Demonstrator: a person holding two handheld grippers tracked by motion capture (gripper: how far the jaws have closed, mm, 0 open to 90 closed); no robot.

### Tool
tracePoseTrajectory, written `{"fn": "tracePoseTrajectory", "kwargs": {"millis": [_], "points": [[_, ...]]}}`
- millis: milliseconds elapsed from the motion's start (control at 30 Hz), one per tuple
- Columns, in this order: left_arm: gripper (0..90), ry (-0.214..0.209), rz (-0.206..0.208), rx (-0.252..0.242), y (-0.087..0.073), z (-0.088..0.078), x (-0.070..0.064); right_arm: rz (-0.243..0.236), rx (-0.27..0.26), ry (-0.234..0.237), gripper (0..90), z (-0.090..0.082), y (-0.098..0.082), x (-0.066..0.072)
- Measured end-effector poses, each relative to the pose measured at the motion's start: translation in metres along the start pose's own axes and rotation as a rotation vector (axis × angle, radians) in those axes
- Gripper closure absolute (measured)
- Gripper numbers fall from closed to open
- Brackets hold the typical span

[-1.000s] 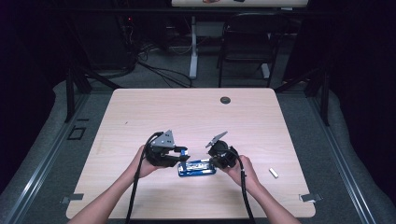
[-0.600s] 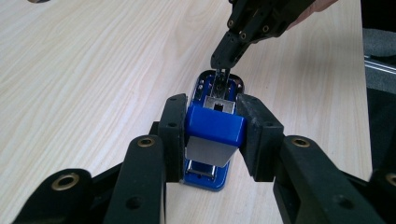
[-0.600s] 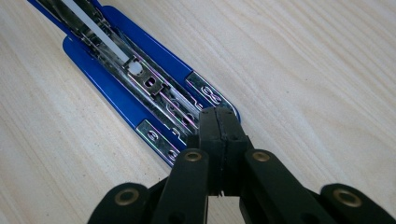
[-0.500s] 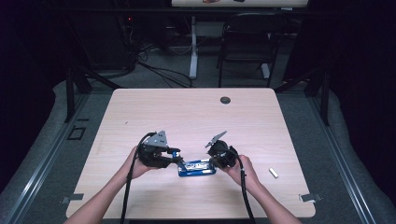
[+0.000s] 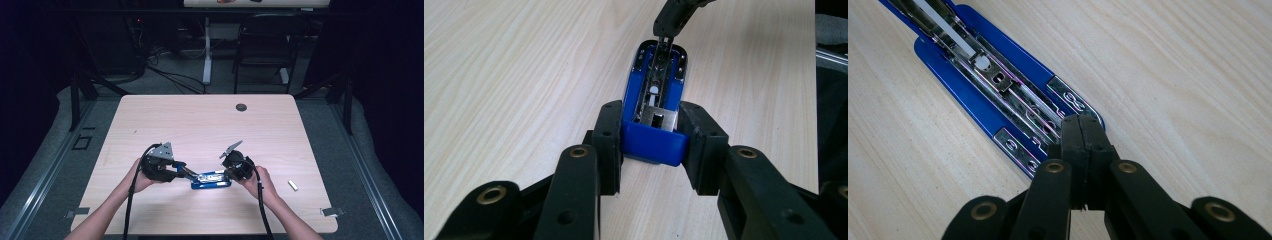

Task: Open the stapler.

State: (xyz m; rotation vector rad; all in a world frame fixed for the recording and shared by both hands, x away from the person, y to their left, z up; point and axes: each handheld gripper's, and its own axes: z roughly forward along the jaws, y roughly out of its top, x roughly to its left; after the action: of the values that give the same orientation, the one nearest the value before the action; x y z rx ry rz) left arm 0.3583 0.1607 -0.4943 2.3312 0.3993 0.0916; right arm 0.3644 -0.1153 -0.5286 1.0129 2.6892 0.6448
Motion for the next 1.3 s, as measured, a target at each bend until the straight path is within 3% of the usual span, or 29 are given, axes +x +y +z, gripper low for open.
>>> {"fn": "tracePoseTrajectory", "kwargs": {"millis": [533,567,667,700,833,867,900,1300], "points": [[64.2,-0.024,-0.034,0.05,-0.014,-0.002,0.006,-0.003,-0.003,-0.001,90.0,0.0,0.0,0.0],[64.2,-0.011,-0.023,0.081,-0.014,-0.003,0.007,-0.003,-0.003,0.0,90.0,0.0,0.0,0.0],[64.1,-0.029,-0.026,0.078,-0.016,-0.002,0.008,0.001,-0.003,0.0,90.0,0.0,0.0,0.0],[64.0,-0.013,-0.023,0.108,-0.018,-0.002,0.008,-0.003,-0.003,-0.001,90.0,0.0,0.0,0.0],[63.2,-0.035,-0.029,0.121,-0.025,0.0,0.011,-0.003,-0.002,-0.001,90.0,0.0,0.0,0.0],[63.2,-0.011,0.002,0.196,-0.028,0.004,0.011,-0.003,-0.002,-0.002,90.0,0.0,0.0,0.0],[63.2,0.005,0.007,0.221,-0.031,0.008,0.011,-0.003,0.002,0.001,90.0,0.0,0.0,0.0],[63.4,-0.001,-0.025,0.275,-0.044,0.019,0.018,0.001,0.005,0.005,90.0,0.0,0.003,0.0]]}}
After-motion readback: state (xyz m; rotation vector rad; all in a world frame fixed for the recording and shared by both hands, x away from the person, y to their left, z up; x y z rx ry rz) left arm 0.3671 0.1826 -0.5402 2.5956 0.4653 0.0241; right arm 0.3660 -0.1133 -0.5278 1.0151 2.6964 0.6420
